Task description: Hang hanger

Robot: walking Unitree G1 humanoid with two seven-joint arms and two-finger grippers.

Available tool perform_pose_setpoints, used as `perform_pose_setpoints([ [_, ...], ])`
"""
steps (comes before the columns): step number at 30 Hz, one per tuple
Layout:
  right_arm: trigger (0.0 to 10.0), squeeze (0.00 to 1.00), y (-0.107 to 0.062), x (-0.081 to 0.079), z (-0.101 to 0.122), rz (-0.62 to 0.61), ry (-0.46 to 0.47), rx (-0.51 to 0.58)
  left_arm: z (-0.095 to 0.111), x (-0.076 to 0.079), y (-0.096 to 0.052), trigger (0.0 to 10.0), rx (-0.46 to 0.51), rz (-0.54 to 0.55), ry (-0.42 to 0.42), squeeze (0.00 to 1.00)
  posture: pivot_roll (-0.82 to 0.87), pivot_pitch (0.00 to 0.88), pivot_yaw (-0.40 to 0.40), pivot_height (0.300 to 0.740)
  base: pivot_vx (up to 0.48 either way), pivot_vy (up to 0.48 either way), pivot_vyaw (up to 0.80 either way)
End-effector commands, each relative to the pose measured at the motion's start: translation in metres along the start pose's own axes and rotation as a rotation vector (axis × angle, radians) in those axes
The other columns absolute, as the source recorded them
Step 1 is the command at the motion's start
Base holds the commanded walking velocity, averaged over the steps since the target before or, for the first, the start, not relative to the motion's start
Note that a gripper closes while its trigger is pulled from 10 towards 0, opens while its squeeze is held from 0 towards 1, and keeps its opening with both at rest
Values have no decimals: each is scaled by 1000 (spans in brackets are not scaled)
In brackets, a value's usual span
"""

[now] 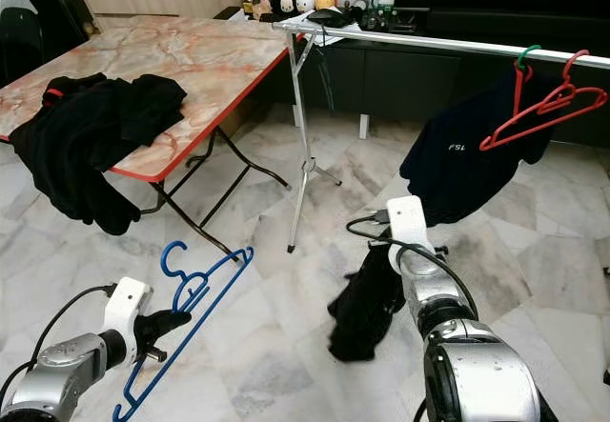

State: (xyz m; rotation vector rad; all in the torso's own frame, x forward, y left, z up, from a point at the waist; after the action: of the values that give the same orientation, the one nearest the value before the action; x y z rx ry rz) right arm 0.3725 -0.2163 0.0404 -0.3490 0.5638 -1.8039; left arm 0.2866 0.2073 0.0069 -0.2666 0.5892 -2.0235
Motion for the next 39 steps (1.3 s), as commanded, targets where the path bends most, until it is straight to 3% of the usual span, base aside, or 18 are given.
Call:
perform_pose_setpoints([
  [1,10000,0,0,-6,1,-28,70,-23,0,-5,-1,10000,2,16,2,0,-118,0,134,740,0,0,0],
  [4,10000,0,-2,-11,-7,-65,161,-67,1,-3,0,10000,6,-7,11,0,-115,0,133,740,0,0,0],
  [13,10000,0,-4,-16,-12,-118,223,-118,2,0,1,10000,14,-36,21,0,-113,0,134,740,0,0,0],
  [14,10000,0,-5,-32,-3,-87,432,-133,4,2,2,10000,16,-61,40,0,-112,0,135,740,0,0,0],
  [15,10000,0,-5,-37,2,-70,517,-129,5,3,2,10000,18,-69,49,0,-114,0,135,740,0,0,0],
  [16,10000,0,-5,-37,2,-70,517,-129,5,3,2,10000,18,-69,49,0,-114,0,135,740,0,0,0],
  [17,10000,0,-6,-41,11,-64,606,-117,7,3,3,10000,21,-72,56,0,-114,0,135,740,0,0,0],
  [28,10000,0,-8,-38,45,-159,869,-55,18,2,3,10000,53,-109,72,0,-115,0,131,740,0,0,0],
  [33,10000,0,-10,-45,40,-190,885,-97,24,6,4,10000,66,-153,86,0,-119,0,131,740,0,0,0],
  [35,10000,0,-13,-63,28,-158,909,-179,27,9,4,10000,70,-188,91,0,-117,0,132,740,0,0,0],
  [39,10000,0,-20,-93,22,-74,866,-249,33,12,6,10000,76,-221,96,0,-116,0,135,740,0,0,0],
])
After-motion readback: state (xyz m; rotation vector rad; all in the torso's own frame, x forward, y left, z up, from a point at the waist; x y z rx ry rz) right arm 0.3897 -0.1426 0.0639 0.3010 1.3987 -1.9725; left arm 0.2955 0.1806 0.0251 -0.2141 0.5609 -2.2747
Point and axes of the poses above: a point about 5 cm out from each wrist's last joint towards the gripper, its own y axis pointing out of the wrist towards the gripper, its own z axis along the axis of the wrist's last joint, x = y × z, the point moved 3 cm from there along y, pointing out of the wrist towards the gripper, and after that the axes turned 11 degrees about y, right-handed, at the moved point
